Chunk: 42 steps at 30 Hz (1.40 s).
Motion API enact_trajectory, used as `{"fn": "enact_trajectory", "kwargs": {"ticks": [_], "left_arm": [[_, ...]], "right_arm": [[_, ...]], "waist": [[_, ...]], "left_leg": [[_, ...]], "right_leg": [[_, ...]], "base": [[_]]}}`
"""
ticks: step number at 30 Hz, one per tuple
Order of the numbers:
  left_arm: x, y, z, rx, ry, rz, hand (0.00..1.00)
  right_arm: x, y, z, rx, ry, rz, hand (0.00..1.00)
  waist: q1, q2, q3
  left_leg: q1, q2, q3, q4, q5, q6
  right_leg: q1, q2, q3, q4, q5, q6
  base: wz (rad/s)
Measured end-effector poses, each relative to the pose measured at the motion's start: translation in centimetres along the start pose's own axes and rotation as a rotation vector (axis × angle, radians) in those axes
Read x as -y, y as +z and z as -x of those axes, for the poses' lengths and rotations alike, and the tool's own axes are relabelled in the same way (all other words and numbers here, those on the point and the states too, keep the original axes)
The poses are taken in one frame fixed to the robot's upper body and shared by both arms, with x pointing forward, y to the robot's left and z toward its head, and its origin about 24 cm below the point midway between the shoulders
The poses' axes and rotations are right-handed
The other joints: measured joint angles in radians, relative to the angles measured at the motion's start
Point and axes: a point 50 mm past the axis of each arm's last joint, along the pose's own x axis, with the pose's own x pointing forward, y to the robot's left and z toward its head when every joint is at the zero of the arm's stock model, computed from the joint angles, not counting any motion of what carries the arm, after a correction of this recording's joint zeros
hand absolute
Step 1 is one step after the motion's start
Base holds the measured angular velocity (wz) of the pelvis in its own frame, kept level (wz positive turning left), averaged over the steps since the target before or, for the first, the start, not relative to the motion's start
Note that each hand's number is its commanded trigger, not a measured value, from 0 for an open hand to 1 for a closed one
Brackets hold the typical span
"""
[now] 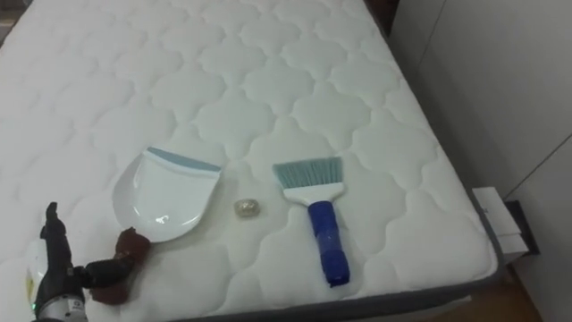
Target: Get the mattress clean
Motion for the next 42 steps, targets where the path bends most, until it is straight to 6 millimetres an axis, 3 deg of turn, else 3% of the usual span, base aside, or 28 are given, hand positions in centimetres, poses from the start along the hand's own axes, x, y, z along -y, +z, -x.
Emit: {"fn": "enact_trajectory", "kwargs": {"ticks": [13, 27, 29, 33, 42], "left_arm": [[2.2, 3.0, -3.5, 0.006, -0.024, 0.018, 0.0], [3.0, 2.7, -3.4, -0.044, -0.057, 0.04, 0.0], [3.4, 2.9, -3.7, -0.049, -0.083, 0.038, 0.0], [3.8, 2.9, -3.7, -0.059, -0.116, 0.026, 0.0], [3.9, 2.6, -4.1, -0.106, -0.115, 0.04, 0.0]], "right_arm": [[0.0, 1.0, -0.3, -0.012, -0.005, -0.02, 0.0], [-0.4, 2.7, -0.7, -0.01, -0.007, 0.042, 0.0], [-0.5, 3.2, -0.8, -0.003, -0.001, 0.067, 0.0], [-0.6, 3.4, -0.8, 0.002, -0.004, 0.084, 0.0], [-0.6, 4.3, -0.9, 0.022, -0.003, 0.117, 0.0]], "waist": [[-0.013, 0.005, 0.0002], [-0.018, -0.01, 0.0087], [-0.017, -0.017, 0.0149], [-0.014, -0.017, 0.0171], [-0.012, -0.013, 0.0202]], "left_leg": [[-0.094, 0.0, -0.003, 0.02, 0.007, 0.001], [-0.19, 0.001, 0.004, 0.038, 0.011, 0.001], [-0.199, 0.002, 0.004, 0.037, 0.011, 0.0], [-0.21, 0.002, 0.003, 0.035, 0.011, 0.0], [-0.229, 0.005, -0.041, 0.034, 0.012, 0.0]], "right_leg": [[-0.08, -0.004, -0.014, 0.013, 0.003, -0.004], [-0.174, -0.006, -0.012, 0.019, 0.004, -0.005], [-0.183, -0.005, -0.013, 0.017, 0.004, -0.005], [-0.198, -0.005, -0.013, 0.019, 0.004, -0.005], [-0.242, -0.002, -0.037, 0.043, 0.004, -0.006]], "base": [[0.02], [-0.01], [0.0], [-0.03], [-0.08]]}}
